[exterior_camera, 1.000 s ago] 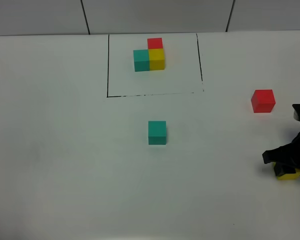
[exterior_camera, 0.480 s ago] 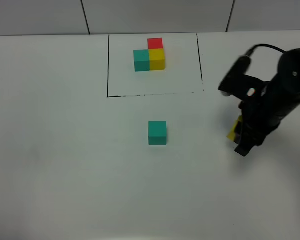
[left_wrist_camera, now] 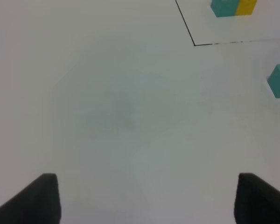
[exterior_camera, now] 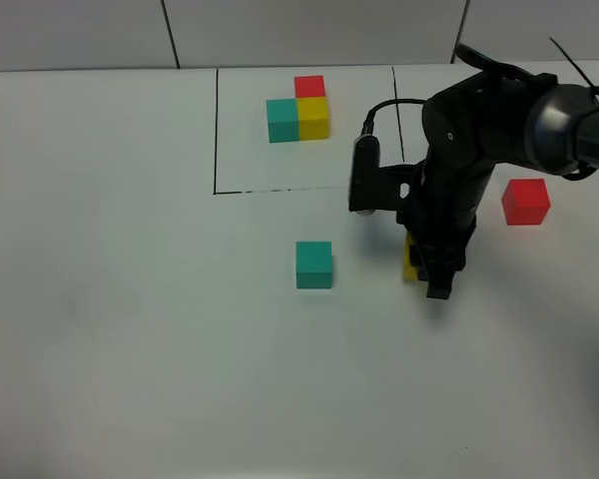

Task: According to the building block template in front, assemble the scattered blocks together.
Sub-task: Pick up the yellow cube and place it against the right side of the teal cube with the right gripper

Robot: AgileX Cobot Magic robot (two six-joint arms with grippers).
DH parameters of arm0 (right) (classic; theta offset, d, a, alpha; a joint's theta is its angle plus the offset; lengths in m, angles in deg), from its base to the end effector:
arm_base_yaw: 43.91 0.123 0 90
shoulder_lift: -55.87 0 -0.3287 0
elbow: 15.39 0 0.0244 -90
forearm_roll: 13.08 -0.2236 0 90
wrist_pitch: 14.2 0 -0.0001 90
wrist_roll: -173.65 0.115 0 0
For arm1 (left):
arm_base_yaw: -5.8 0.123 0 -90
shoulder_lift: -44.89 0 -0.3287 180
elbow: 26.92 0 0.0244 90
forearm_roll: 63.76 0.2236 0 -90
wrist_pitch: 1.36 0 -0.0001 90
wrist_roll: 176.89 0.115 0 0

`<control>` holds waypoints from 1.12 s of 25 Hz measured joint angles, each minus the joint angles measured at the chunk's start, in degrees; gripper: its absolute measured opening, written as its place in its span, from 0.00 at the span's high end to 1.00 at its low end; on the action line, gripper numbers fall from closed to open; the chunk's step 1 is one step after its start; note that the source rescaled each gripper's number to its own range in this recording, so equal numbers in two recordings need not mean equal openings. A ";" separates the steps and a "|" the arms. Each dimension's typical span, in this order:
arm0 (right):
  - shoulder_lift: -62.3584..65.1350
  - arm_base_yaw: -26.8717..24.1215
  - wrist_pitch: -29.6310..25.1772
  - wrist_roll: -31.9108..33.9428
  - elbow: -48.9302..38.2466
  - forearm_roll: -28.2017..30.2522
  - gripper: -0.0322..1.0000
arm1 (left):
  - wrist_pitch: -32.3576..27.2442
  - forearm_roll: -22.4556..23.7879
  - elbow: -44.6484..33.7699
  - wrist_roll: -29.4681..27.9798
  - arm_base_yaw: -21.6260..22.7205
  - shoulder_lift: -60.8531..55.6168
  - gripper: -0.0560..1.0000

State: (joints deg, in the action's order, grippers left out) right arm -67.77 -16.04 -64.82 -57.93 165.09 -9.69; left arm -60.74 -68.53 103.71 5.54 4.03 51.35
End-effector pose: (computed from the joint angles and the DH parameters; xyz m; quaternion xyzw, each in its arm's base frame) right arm 0.3517 0.1800 0.1806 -0.6513 0.7565 -0.0345 0.0482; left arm -0.0517 -0.0066 0.2570 0.0322 0.8430 -0.0385 0.5355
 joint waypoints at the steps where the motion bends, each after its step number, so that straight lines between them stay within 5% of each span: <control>1: -0.62 0.37 -0.07 -0.68 0.69 0.06 0.94 | 0.00 0.00 0.00 0.00 0.00 0.00 0.19; 28: -9.59 5.40 -3.63 -2.39 11.09 -2.80 0.95 | 0.00 0.00 0.00 0.00 0.00 0.00 0.19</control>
State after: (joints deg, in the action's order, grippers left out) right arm -77.36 -10.64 -68.45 -60.32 176.18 -12.49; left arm -60.74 -68.53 103.71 5.54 4.03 51.35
